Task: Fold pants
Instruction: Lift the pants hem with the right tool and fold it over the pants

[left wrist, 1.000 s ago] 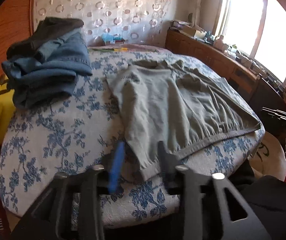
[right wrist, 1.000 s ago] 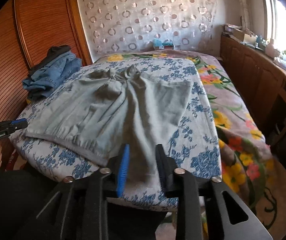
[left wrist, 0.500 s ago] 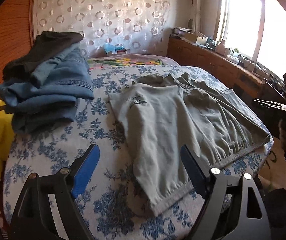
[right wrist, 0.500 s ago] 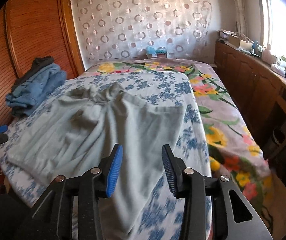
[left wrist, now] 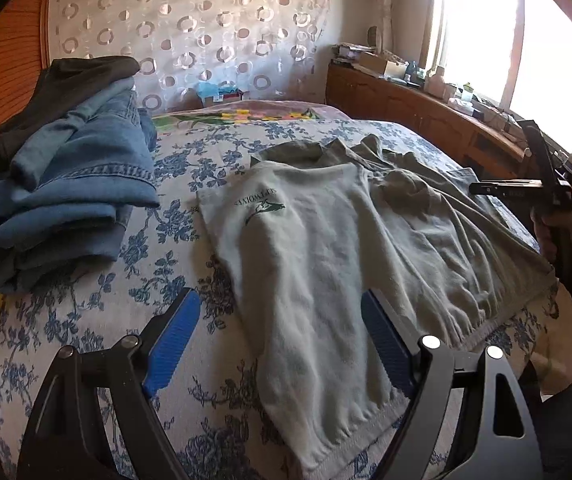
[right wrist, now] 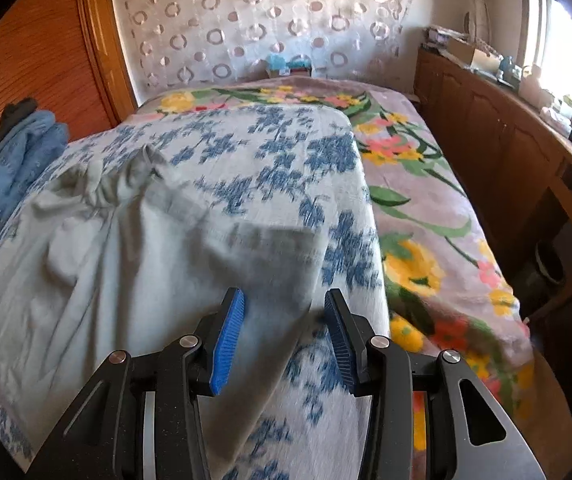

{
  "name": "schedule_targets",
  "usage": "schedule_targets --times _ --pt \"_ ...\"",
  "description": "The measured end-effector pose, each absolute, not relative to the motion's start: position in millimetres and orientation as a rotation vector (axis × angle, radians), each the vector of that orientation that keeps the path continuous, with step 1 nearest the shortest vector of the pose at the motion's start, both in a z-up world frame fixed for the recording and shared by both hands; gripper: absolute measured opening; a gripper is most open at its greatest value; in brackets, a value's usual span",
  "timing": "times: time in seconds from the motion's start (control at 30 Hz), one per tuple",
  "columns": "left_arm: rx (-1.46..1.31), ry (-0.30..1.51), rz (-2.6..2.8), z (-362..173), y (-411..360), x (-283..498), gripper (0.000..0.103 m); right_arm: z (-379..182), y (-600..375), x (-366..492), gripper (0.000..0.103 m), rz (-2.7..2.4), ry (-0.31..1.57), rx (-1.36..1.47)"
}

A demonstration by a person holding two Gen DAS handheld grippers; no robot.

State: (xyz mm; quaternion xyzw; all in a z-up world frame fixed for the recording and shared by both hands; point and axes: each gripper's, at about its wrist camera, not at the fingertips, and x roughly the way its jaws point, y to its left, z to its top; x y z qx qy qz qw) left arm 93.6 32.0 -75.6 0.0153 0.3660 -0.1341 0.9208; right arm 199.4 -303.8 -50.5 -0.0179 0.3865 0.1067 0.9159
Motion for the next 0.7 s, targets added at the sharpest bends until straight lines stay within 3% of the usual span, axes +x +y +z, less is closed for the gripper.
schedule_targets --times 0.03,0.13,0.17,0.7 --pt "0.032 0.752 -0.276 -75.6 31.7 94.9 0.083 -49.2 -303.9 204.4 0.044 0.223 0.800 -0.035" --pt "0.032 0.756 -0.282 -76.3 30.8 101.0 0.083 -47.0 -299.7 211.8 0.006 0.232 0.793 -0.062" --pt "0.035 0.758 -0.278 -76.7 30.8 102.2 0.083 -44.2 -300.1 213.1 0.003 0.206 0.775 -0.079" --pt "0.014 0.733 -0.258 -72.6 40.6 101.5 0.083 -4.9 -273.8 202.0 0.002 0.273 0.667 -0.093"
